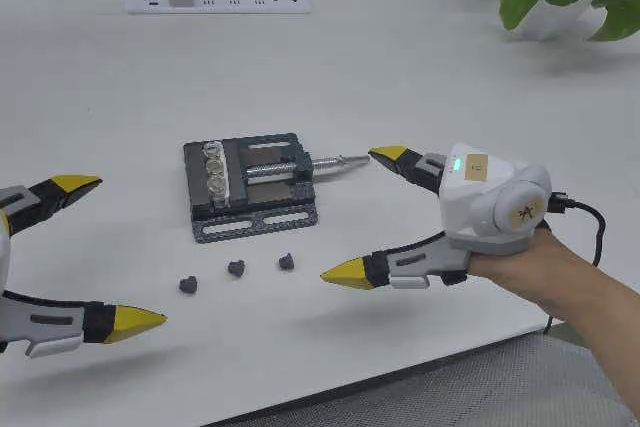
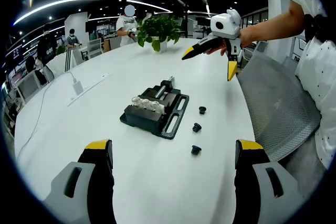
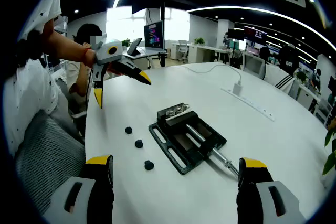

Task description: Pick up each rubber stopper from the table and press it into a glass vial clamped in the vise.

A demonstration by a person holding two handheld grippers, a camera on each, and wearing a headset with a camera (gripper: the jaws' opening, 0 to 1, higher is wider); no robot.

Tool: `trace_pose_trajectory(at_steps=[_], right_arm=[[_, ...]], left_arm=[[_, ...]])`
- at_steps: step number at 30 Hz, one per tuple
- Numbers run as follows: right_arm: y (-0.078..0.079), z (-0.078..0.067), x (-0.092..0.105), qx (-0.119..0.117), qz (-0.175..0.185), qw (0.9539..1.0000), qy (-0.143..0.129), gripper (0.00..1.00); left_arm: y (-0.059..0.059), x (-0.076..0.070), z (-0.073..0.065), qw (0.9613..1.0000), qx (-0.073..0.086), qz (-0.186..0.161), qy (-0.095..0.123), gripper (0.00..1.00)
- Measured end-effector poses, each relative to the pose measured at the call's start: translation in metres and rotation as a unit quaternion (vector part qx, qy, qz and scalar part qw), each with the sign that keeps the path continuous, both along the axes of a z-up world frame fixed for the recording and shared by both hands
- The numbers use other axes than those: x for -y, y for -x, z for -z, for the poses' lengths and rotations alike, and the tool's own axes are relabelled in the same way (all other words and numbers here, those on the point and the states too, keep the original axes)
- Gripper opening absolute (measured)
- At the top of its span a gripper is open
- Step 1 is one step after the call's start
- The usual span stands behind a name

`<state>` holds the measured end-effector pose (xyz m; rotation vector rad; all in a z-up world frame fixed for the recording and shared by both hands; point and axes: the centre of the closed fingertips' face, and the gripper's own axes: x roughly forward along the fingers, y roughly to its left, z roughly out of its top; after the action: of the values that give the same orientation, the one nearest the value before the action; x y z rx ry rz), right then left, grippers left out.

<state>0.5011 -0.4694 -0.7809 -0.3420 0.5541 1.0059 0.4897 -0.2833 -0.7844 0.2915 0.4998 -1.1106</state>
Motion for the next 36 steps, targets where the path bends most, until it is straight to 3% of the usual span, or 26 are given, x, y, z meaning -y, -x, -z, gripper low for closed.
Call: trace_pose_trajectory(at_steps=[15,27,36], right_arm=[[0.000,0.000,0.000,-0.002,0.000,1.0000,-0.001,0.97],[0.000,0.001,0.002,-0.003,0.003,1.0000,-0.001,0.96],[0.001,0.003,0.004,-0.005,0.007,1.0000,-0.001,0.95]], left_arm=[[0.001,0.002,0.004,0.9999,-0.002,0.008,-0.006,0.96],[0.006,0.002,0.012,0.9993,-0.001,0.027,-0.026,0.92],[0.007,0.005,0.021,0.9977,0.003,0.045,-0.051,0.80]])
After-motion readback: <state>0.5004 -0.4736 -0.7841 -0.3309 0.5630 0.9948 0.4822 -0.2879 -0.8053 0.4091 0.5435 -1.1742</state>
